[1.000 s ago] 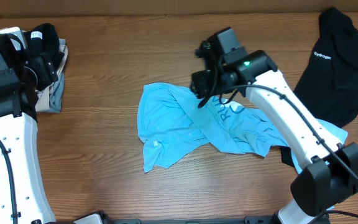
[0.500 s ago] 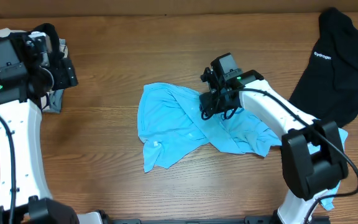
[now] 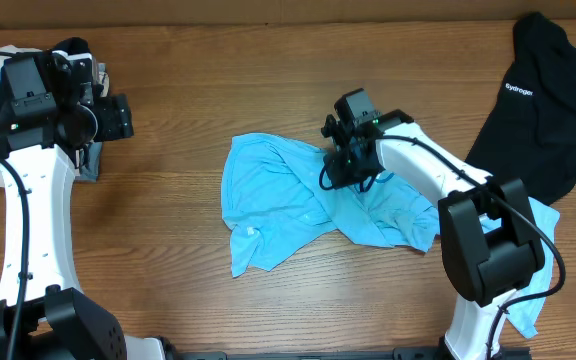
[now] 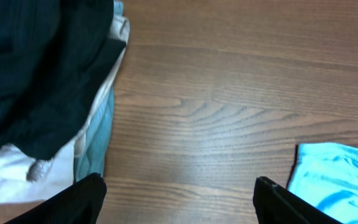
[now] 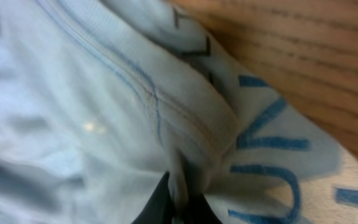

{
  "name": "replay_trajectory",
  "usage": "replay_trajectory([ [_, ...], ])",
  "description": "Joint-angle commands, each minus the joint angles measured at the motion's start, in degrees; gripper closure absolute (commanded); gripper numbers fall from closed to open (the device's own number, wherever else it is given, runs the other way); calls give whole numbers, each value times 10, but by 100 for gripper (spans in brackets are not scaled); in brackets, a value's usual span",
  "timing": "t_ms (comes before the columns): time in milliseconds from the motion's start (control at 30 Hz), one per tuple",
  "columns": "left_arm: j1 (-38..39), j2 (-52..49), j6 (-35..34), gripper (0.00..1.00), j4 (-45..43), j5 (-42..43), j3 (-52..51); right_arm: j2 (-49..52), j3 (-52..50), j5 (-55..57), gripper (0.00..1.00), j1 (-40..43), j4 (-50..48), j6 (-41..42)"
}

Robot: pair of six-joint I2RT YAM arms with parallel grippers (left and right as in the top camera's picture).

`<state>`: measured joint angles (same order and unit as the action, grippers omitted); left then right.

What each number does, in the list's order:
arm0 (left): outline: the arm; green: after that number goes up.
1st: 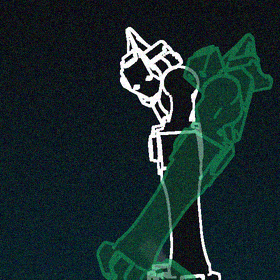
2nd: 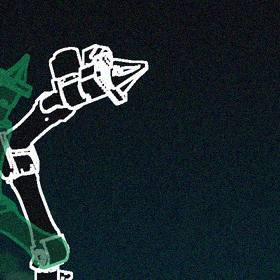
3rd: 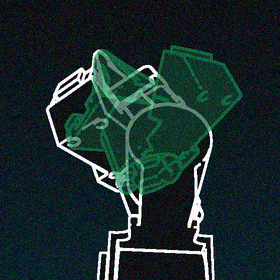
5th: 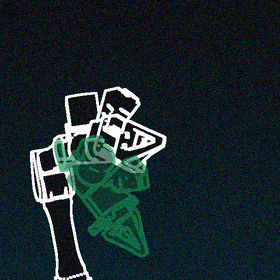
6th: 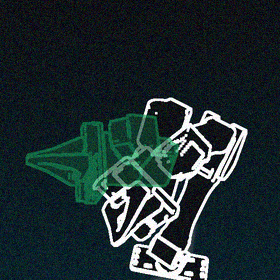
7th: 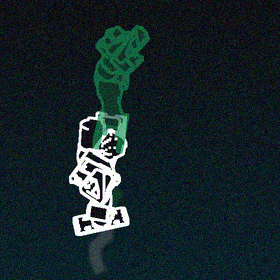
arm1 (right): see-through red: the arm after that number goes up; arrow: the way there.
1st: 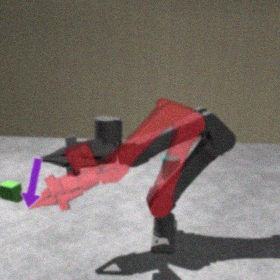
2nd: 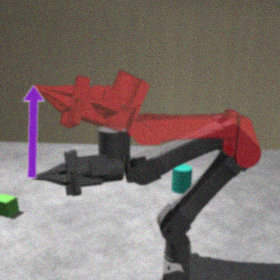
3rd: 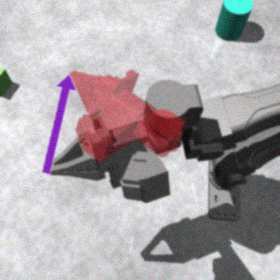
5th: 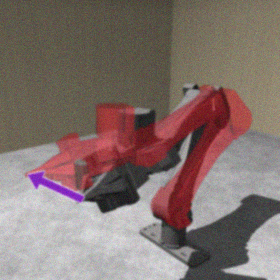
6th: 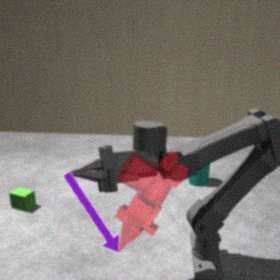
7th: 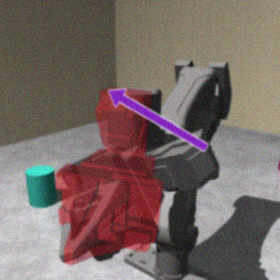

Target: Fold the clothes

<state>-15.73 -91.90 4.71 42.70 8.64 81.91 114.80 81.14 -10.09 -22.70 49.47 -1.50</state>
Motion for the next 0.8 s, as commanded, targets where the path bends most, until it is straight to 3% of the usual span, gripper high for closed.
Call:
replay_trajectory([
  [0,5,7,15,23,-5,18,32,-47,103,0,96,0,39,-1],
  [333,9,28,15,24,6,41,94,-72,388,0,96,-26,226,-12],
  [767,7,96,30,23,6,-14,95,-72,433,0,96,-178,273,15],
])
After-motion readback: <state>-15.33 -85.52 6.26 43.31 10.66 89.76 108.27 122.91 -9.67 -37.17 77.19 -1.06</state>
